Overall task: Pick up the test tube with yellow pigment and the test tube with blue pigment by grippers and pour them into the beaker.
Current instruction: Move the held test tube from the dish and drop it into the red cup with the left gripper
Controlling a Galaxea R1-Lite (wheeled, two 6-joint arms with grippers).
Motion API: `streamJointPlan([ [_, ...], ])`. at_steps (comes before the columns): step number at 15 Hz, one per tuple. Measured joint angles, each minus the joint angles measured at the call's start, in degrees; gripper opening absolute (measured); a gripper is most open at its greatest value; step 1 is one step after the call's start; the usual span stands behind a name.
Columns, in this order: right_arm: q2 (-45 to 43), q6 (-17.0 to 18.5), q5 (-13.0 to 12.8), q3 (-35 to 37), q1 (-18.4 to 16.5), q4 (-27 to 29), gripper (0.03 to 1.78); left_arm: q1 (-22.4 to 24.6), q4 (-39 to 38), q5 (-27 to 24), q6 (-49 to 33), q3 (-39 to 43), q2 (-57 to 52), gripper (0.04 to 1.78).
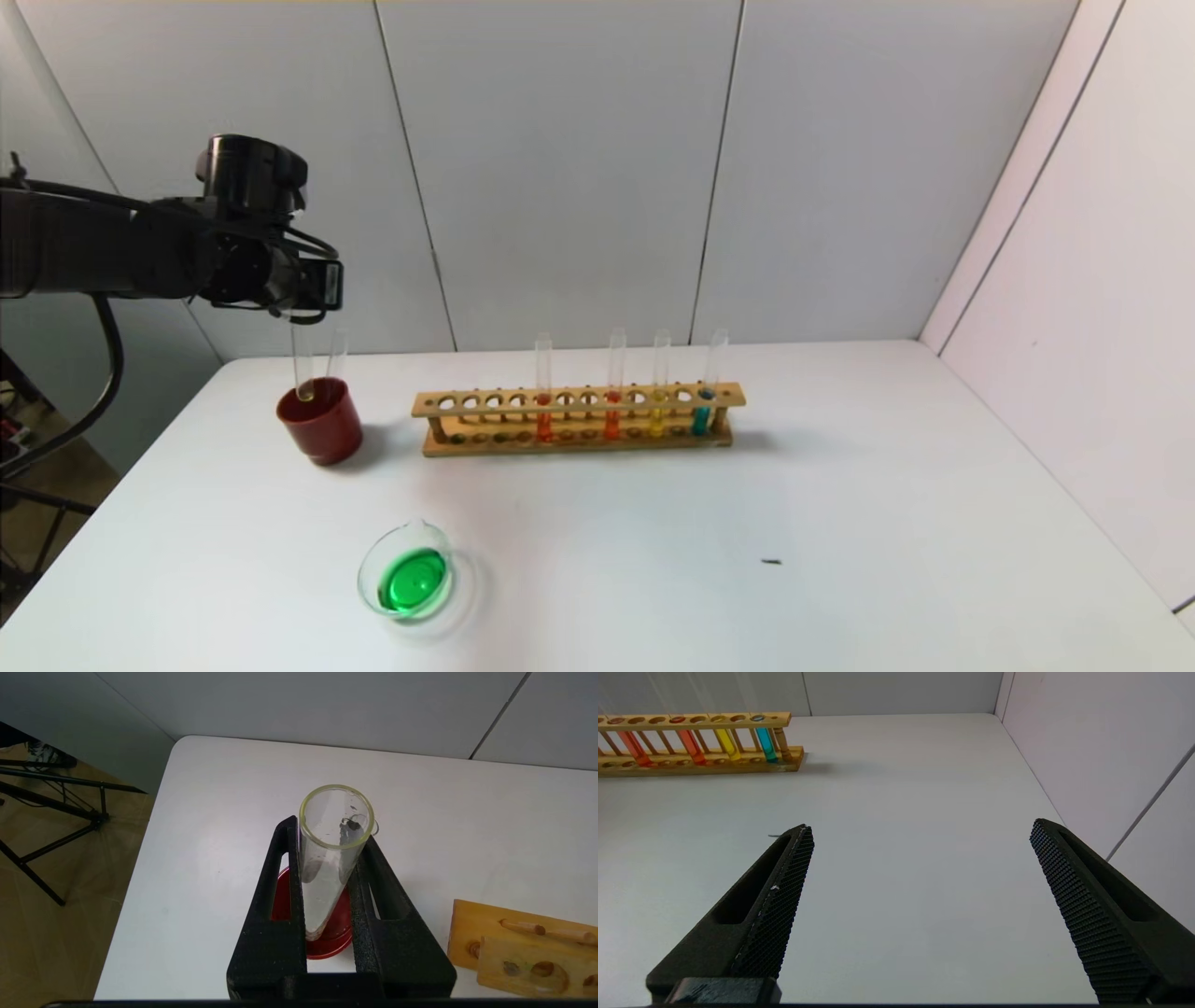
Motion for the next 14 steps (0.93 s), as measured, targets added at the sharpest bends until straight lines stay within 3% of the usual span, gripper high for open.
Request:
streamJointPlan([
  [5, 0.0, 0.0, 0.0, 0.0, 0.0, 0.0, 1.7, 0.1, -1.5, -0.1, -0.1, 1.9, 2.2, 0.31],
  [14, 0.0, 0.0, 0.0, 0.0, 0.0, 0.0, 1.7, 0.9, -11.6, -0.4, 0.1, 12.5, 2.1, 0.32],
])
